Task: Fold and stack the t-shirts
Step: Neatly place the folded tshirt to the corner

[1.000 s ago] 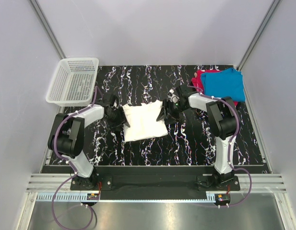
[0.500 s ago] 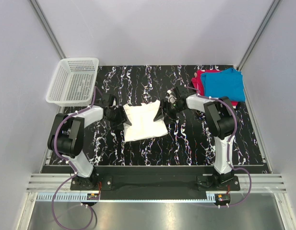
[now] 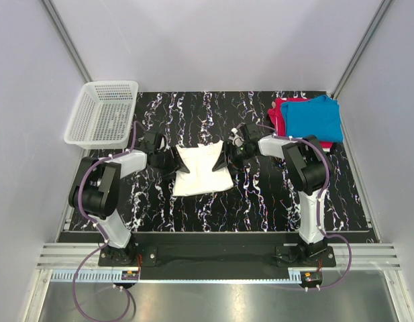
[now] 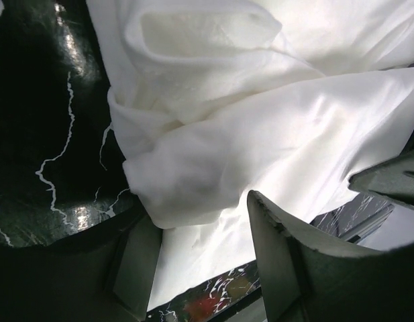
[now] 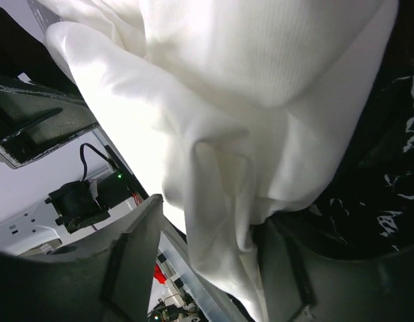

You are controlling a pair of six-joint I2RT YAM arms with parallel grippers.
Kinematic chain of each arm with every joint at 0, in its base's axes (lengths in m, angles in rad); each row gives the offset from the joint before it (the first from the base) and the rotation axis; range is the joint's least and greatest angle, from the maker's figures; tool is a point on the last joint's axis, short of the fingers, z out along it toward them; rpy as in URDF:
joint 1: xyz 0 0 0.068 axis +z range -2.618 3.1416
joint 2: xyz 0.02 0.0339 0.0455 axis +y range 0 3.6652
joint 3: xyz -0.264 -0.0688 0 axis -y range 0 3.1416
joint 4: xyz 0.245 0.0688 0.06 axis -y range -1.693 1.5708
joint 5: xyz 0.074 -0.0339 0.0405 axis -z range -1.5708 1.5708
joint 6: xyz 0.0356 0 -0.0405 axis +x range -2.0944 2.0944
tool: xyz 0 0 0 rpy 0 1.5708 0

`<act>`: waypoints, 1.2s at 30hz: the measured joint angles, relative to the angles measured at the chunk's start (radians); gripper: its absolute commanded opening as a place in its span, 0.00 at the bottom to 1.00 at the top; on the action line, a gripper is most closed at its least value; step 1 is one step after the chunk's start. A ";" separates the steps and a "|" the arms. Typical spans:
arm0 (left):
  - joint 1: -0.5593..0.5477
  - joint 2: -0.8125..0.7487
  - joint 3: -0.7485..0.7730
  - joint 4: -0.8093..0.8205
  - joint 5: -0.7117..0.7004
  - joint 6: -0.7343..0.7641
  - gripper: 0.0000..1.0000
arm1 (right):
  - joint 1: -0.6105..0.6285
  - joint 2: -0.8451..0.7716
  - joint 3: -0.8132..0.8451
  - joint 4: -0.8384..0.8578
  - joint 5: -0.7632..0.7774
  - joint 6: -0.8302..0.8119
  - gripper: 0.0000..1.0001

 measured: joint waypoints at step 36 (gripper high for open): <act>-0.019 0.045 0.018 0.043 0.061 0.026 0.52 | 0.061 0.013 -0.038 0.096 0.071 0.078 0.00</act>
